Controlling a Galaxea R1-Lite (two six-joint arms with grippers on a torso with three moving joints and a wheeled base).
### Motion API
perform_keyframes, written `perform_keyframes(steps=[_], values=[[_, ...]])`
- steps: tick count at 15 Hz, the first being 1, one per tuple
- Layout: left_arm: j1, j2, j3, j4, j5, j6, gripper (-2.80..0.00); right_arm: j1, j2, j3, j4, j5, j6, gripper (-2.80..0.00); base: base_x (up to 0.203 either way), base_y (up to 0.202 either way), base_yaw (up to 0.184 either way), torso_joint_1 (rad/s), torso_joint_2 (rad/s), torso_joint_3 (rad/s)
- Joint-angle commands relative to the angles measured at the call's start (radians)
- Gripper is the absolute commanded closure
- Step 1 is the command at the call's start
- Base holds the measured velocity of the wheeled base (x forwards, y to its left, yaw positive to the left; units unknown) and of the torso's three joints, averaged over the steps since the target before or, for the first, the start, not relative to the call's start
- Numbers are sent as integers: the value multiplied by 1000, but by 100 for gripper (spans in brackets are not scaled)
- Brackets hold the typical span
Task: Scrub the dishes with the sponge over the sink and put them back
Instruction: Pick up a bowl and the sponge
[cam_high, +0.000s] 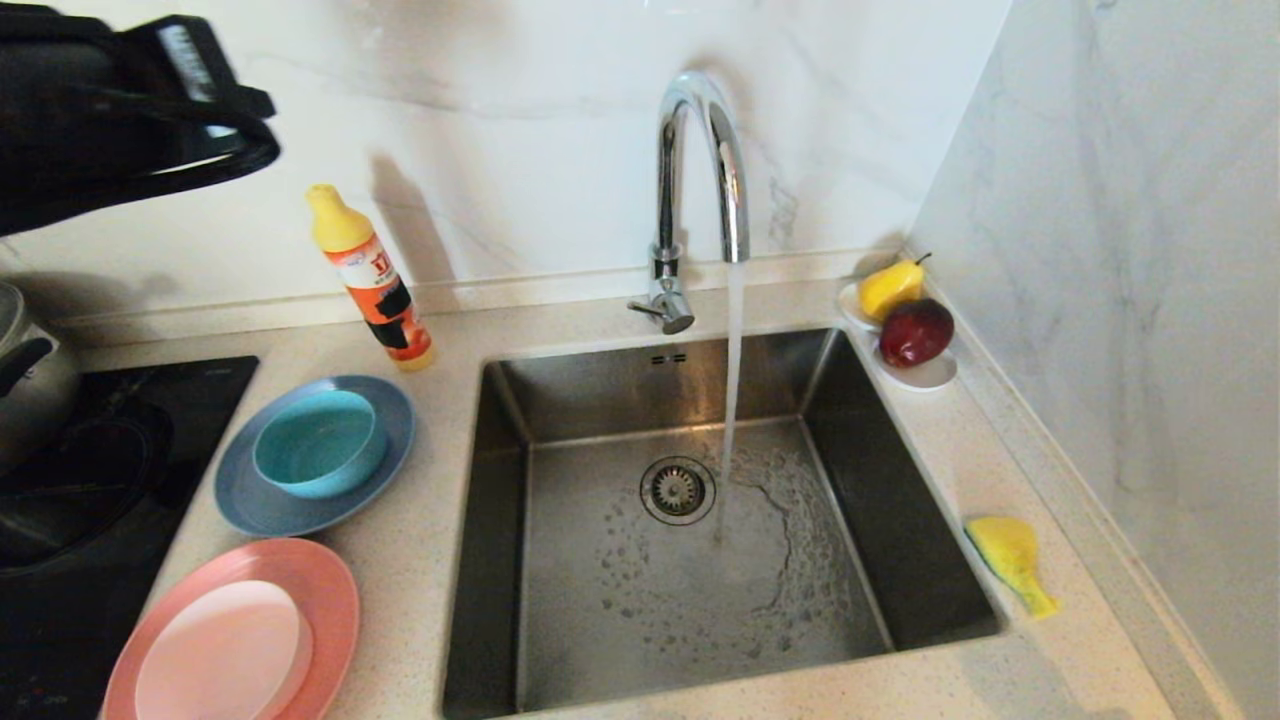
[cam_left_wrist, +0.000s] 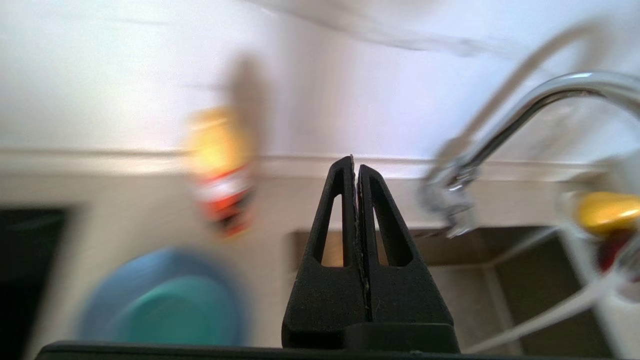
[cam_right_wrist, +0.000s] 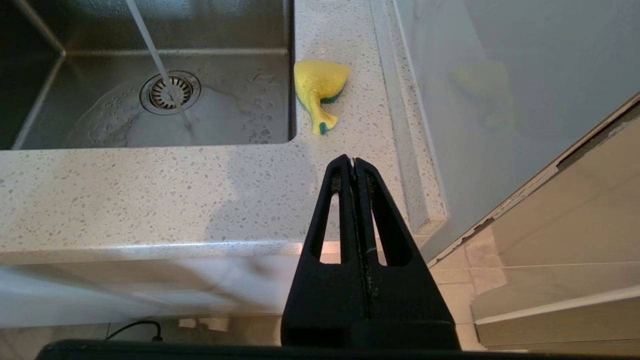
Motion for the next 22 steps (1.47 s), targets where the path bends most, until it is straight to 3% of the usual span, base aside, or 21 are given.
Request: perform_keyframes(steps=[1, 3, 5, 7, 9, 11, 13, 17, 18, 22], values=[[5, -320, 190, 0, 70, 20, 0, 1, -1, 0, 0, 0, 0, 0, 0, 0, 0, 0, 0, 0], [49, -523, 389, 2, 136, 58, 0, 1, -1, 0, 0, 0, 0, 0, 0, 0, 0, 0, 0, 0], [159, -728, 561, 4, 176, 98, 0, 1, -1, 0, 0, 0, 0, 0, 0, 0, 0, 0, 0, 0], [287, -907, 676, 12, 189, 144, 0, 1, -1, 0, 0, 0, 0, 0, 0, 0, 0, 0, 0, 0], [351, -1085, 794, 55, 170, 169, 0, 1, 0, 0, 0, 0, 0, 0, 0, 0, 0, 0, 0, 0], [375, -1257, 908, 161, 72, 185, 0, 1, -1, 0, 0, 0, 0, 0, 0, 0, 0, 0, 0, 0], [386, -1327, 1015, 280, -140, 190, 0, 1, -1, 0, 0, 0, 0, 0, 0, 0, 0, 0, 0, 0], [389, -1327, 1248, 291, -365, 197, 0, 1, -2, 0, 0, 0, 0, 0, 0, 0, 0, 0, 0, 0], [386, -1326, 1241, 285, -399, 193, 0, 1, 1, 0, 0, 0, 0, 0, 0, 0, 0, 0, 0, 0], [386, -1326, 1246, 271, -393, 188, 0, 1, -1, 0, 0, 0, 0, 0, 0, 0, 0, 0, 0, 0]])
